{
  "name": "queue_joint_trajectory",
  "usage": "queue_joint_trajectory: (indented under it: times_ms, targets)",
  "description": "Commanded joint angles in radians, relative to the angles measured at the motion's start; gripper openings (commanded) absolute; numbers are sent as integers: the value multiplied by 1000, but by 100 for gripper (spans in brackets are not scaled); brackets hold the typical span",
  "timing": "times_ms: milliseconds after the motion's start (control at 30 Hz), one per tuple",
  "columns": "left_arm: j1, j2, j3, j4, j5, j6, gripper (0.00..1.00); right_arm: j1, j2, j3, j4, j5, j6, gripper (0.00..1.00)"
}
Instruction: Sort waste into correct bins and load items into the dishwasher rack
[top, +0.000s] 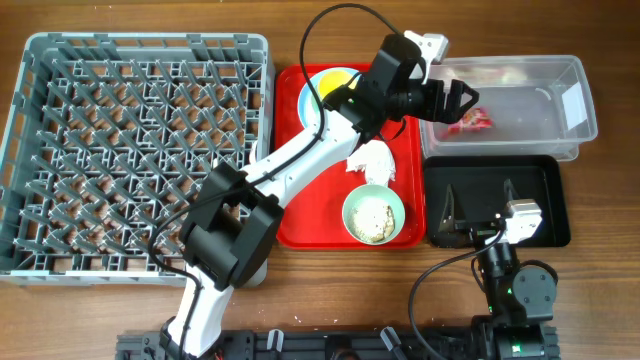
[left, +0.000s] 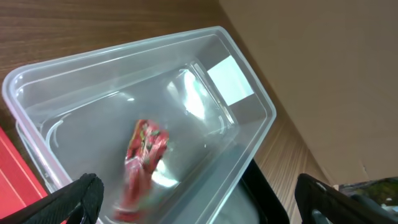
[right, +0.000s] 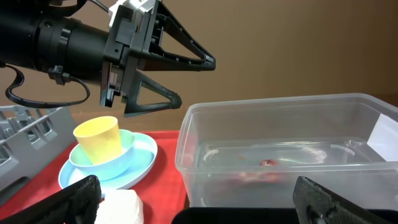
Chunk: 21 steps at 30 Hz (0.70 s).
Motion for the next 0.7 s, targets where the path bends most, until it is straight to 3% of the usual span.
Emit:
queue_joint_trajectory:
  times_ms: [0,67,167,300,467,667]
  targets:
    - [52,-95,28,-24,33,6,100,4,-3,-1,3,-16,-14,100]
    - [121,-202,28,-138,-24,5,100,4,-3,-1,3,-16,-14,100]
    - [323,-397,28,-480,-251,5,100,4,-3,-1,3,-16,-13,100]
    - [601,-518,28,-780,-321,5,100,4,-3,-1,3,-16,-14,100]
    - [774,-516,27,-833,-322,5,100,4,-3,-1,3,-16,-14,100]
    - [809,-516,27,-833,-322,5,100,4,-3,-1,3,-16,-13,100]
